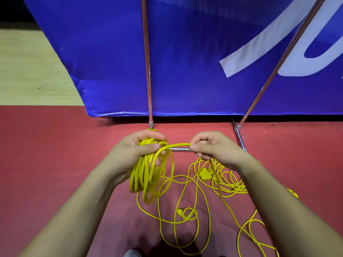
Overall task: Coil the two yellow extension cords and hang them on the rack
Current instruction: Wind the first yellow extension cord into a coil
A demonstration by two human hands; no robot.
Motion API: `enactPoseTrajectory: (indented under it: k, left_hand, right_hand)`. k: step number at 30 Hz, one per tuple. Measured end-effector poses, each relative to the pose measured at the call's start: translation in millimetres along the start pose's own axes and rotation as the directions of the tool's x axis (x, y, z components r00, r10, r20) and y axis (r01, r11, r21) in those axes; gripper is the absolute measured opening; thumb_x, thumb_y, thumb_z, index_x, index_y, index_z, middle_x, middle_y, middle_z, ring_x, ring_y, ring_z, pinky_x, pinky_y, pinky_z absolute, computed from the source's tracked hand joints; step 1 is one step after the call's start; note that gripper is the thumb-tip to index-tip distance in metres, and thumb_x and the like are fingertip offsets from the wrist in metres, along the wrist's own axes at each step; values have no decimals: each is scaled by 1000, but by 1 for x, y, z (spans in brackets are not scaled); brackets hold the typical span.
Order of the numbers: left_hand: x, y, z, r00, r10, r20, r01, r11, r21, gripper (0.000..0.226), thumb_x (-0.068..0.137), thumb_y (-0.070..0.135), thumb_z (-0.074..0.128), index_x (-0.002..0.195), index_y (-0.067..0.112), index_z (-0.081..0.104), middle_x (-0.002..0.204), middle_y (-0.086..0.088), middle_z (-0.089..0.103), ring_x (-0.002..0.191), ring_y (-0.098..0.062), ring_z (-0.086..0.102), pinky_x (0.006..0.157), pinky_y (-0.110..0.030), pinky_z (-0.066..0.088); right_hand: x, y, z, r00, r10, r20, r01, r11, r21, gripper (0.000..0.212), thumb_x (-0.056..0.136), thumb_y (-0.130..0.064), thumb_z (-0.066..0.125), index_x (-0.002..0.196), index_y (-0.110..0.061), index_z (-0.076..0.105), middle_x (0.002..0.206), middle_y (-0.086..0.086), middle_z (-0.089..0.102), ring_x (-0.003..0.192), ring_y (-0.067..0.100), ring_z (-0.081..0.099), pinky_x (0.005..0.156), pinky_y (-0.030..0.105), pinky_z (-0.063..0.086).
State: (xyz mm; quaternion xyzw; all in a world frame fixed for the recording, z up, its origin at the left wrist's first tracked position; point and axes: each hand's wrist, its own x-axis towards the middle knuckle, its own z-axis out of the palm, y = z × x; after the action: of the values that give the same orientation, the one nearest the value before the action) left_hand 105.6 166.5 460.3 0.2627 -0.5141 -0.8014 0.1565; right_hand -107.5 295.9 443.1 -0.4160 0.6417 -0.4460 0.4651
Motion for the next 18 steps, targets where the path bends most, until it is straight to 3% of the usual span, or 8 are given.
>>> enactPoseTrajectory:
  k: [3,6,10,13,15,18]
  left_hand:
    - [-3,-4,1,994,-79,70,75,995,60,26,82,3,59,107,-2,62,77,-23,64,48,-25,58,47,-29,51]
    - [-4,-4,1,988,-122,92,126,991,-42,30,83,3,56,113,-2,60,77,-27,60,52,-30,62,50,-32,54]
    - [-5,-5,1,985,-113,132,123,990,-68,40,82,2,63,122,4,57,76,-26,62,54,-31,64,50,-32,55]
    - [-7,-4,3,984,-66,164,75,996,-55,41,83,-1,62,123,6,56,71,-19,55,47,-26,55,46,-30,50]
    - [-6,-1,4,994,-24,104,32,997,-76,37,83,0,59,119,9,58,69,-15,52,45,-23,52,43,-27,49]
    - [-3,3,-2,998,26,62,-17,990,-143,33,79,9,65,111,11,62,68,-12,51,46,-21,51,45,-26,48]
  right_hand:
    - [2,-10,4,996,-75,-51,68,990,-125,8,87,-9,69,79,-10,72,51,-2,49,46,9,34,46,21,27]
    - [4,-24,15,990,-142,8,138,950,-280,9,85,-12,72,82,-4,76,50,-6,50,48,5,40,50,17,34]
    - [5,-36,32,978,-199,61,207,909,-361,11,84,-16,73,82,-5,76,52,-3,58,51,1,44,49,24,39]
    - [7,-34,41,967,-246,64,253,909,-330,11,84,-18,73,80,-8,72,58,5,59,56,9,48,52,31,41]
    - [10,-23,34,980,-191,59,200,947,-250,10,84,-18,73,85,-9,68,59,2,55,54,10,48,51,25,38]
    - [9,3,16,990,-38,133,75,955,-287,8,86,-22,70,85,-17,64,70,13,64,62,20,53,57,30,41]
